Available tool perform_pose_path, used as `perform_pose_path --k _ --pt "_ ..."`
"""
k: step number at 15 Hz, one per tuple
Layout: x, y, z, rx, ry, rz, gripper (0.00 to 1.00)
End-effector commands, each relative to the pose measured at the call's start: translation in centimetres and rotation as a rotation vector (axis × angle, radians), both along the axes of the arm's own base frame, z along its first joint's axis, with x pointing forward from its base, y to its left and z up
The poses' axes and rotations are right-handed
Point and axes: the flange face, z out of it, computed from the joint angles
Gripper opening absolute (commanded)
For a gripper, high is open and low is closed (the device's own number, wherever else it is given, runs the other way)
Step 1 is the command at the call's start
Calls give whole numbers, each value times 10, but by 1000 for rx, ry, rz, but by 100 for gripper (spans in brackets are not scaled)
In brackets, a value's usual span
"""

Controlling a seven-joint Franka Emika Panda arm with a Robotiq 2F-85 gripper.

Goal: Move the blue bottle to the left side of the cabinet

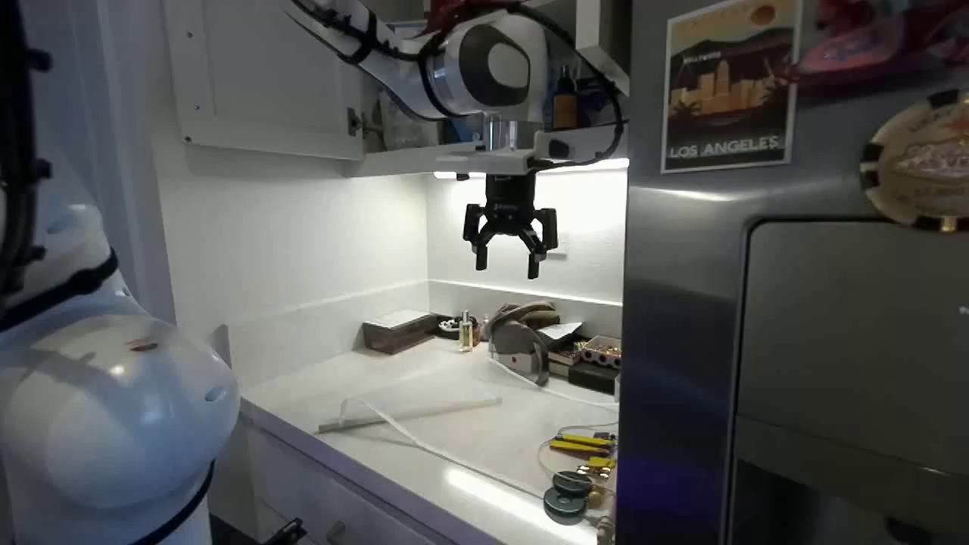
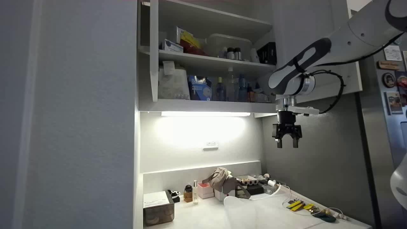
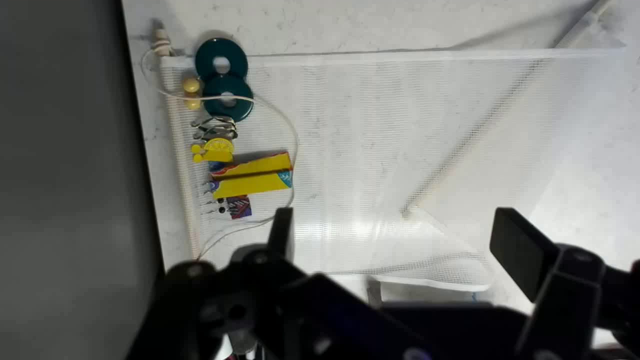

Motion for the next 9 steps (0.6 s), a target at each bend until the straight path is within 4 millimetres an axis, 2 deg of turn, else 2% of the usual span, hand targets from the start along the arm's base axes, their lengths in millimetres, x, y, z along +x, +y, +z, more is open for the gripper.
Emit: perform_pose_path --k 1,6,9 --pt "0 0 1 1 1 0 100" --pt "0 0 1 1 1 0 100" --pt "5 31 21 -4 -57 75 100"
